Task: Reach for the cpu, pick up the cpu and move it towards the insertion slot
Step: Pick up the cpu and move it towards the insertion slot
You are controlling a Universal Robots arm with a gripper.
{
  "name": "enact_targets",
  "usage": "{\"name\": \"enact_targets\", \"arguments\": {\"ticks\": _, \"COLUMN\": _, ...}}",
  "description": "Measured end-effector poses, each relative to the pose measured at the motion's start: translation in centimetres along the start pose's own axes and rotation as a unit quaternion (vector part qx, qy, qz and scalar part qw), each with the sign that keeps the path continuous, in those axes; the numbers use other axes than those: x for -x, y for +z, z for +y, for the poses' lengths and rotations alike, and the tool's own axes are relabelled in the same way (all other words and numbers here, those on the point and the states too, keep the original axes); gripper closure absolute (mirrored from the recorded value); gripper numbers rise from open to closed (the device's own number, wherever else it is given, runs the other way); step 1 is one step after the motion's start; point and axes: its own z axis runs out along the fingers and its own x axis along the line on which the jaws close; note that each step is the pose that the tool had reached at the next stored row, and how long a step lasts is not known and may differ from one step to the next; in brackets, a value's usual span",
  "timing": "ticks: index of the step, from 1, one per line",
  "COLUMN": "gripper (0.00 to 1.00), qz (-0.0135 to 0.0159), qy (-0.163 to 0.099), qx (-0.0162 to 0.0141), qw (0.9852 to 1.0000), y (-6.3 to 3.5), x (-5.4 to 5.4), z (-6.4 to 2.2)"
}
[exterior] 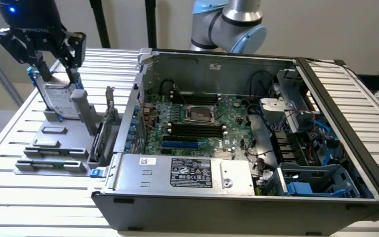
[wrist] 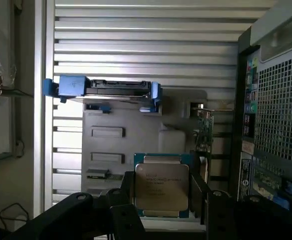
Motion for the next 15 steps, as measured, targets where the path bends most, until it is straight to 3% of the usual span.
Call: {"name": "enact_targets", "arguments": {"ticks": 15, "gripper": 0.46, "qz": 0.0036, "qy": -0.001, "qx": 0.0008, "qw": 1.0000, "y": -1.96, "x": 6.7, "z": -0.07}}
